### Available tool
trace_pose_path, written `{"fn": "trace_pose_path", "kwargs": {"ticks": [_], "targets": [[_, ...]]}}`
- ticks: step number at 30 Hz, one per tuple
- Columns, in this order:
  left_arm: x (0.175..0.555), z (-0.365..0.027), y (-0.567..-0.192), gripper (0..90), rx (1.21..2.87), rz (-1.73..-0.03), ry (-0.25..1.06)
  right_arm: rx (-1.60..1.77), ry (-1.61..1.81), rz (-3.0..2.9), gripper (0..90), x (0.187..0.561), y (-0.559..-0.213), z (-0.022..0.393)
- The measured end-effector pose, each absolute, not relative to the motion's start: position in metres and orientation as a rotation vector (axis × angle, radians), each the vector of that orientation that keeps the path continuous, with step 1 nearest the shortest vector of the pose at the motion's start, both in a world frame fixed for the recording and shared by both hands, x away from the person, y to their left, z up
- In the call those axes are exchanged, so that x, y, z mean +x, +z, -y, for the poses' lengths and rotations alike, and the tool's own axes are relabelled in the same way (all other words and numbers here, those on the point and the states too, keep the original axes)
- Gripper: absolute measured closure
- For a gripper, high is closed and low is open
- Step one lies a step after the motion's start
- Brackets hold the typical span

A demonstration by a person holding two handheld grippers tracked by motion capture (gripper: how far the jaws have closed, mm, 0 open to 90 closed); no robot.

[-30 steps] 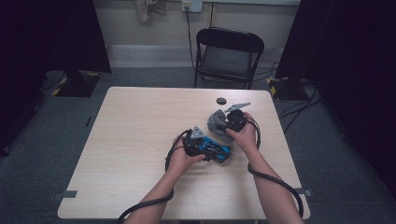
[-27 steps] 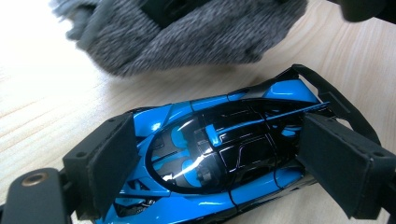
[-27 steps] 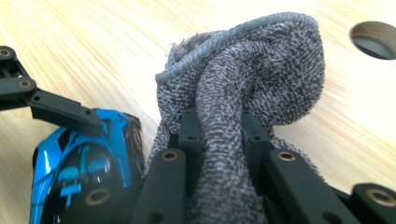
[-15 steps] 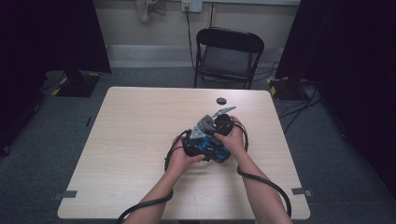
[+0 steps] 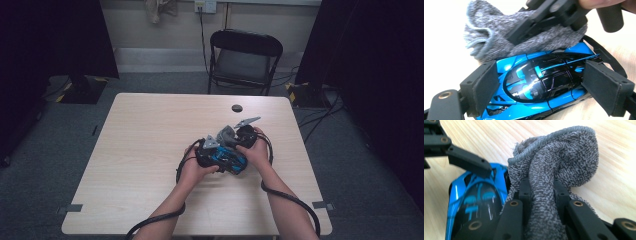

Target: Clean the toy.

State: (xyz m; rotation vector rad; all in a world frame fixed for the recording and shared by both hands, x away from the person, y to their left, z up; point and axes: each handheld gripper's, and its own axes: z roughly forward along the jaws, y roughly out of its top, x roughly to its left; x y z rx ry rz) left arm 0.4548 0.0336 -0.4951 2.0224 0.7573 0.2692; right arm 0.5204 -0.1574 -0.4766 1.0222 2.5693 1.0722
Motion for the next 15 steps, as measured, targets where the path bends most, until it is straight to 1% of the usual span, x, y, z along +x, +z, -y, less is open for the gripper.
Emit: {"fn": "trace_pose_path", "kwargs": {"ticks": [15], "targets": [[0.454,-0.032,-0.495,13.5,2.025,-0.755,0.27,1.04,1.073,-2.547,74.4,0.495,-0.476,0.193]]}}
